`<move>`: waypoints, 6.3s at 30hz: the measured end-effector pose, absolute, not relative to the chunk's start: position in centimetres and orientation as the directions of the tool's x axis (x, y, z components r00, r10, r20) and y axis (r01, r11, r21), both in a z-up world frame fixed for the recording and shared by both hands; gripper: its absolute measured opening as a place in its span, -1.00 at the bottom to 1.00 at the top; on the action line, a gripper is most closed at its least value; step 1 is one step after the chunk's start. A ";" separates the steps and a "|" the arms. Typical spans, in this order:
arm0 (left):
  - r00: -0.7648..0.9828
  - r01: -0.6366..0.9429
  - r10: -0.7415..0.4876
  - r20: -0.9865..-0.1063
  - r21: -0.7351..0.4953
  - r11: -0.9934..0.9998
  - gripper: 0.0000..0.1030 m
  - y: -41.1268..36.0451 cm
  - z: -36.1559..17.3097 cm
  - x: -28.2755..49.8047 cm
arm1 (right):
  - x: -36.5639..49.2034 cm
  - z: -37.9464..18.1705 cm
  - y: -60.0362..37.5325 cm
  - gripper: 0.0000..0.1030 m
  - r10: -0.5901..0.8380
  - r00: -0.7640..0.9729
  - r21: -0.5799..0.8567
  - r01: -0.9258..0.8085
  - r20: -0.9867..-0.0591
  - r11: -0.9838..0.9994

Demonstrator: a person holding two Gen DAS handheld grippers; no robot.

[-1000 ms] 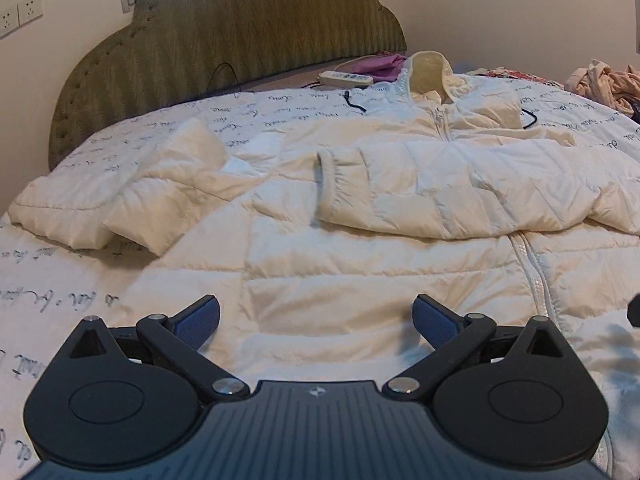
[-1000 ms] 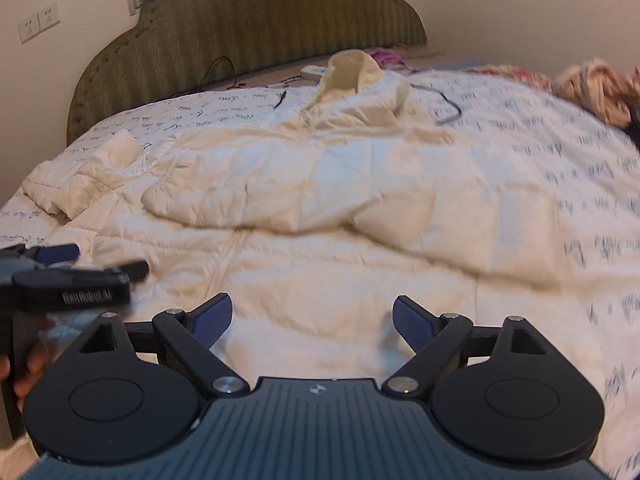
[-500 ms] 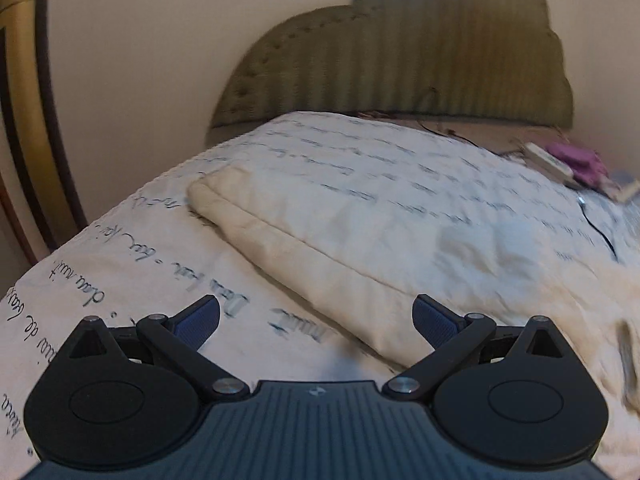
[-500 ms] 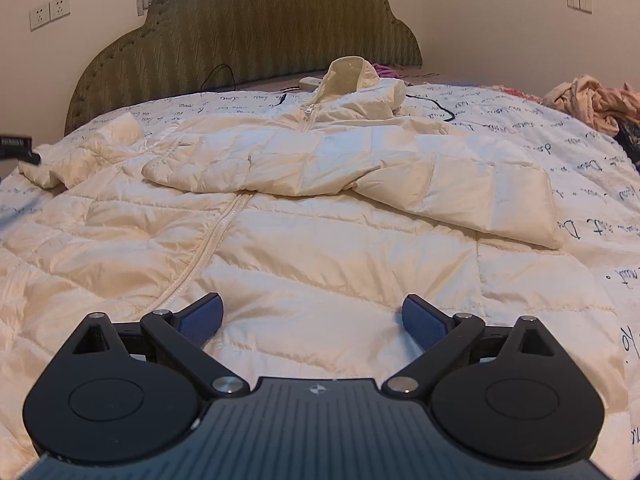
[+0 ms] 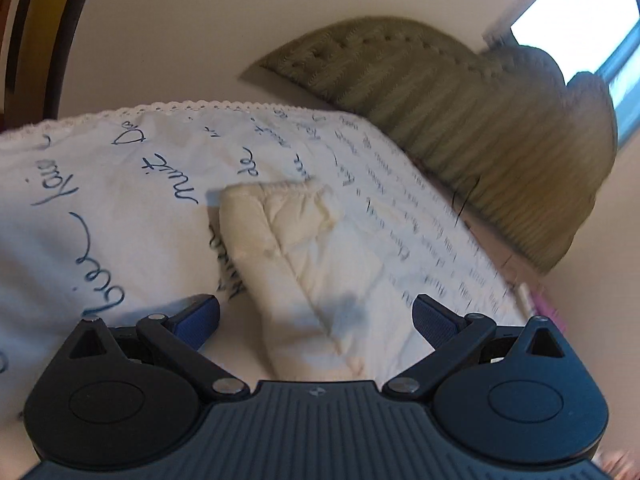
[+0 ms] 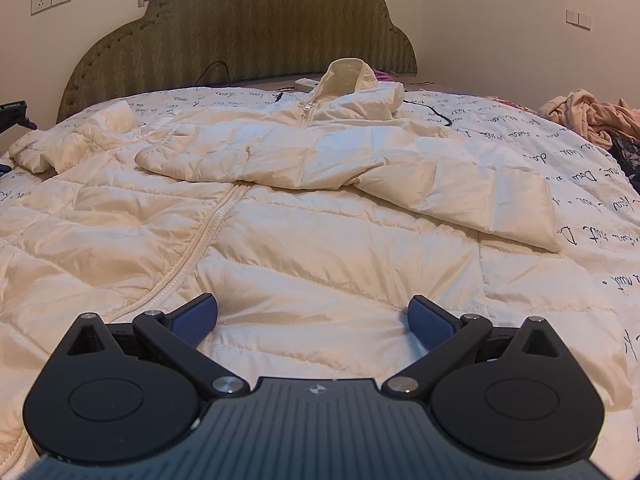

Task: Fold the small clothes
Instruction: 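Grasp the other sleeve cuff with the left tool, then lay the sleeve across the jacket body with the left tool and release, then grasp the jacket hood with the right tool, then lift the hood with the right tool and fold it toward the hem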

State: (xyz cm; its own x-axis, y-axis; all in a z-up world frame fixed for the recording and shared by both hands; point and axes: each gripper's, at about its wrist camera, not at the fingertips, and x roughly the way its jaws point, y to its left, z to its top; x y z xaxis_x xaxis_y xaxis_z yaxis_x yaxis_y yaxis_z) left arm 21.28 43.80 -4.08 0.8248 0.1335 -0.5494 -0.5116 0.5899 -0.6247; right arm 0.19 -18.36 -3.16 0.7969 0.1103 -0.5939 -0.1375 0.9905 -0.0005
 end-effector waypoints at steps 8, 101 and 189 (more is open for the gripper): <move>0.863 -0.479 0.078 -0.499 -0.760 0.440 -0.39 45.8 -4.9 22.9 | 0.5 -3.4 -18.4 1.00 0.110 0.791 0.003 -0.135 -0.602 0.991; 0.841 0.097 -0.005 -0.540 0.142 0.985 0.97 1.2 0.3 13.1 | 11.7 0.6 -30.7 -0.50 0.130 0.826 0.382 0.109 -0.549 0.918; 0.823 0.158 -0.092 -0.560 0.071 0.985 1.00 0.4 -5.0 14.3 | 25.3 13.2 -22.8 -0.82 0.445 0.848 0.525 -0.249 -0.288 0.814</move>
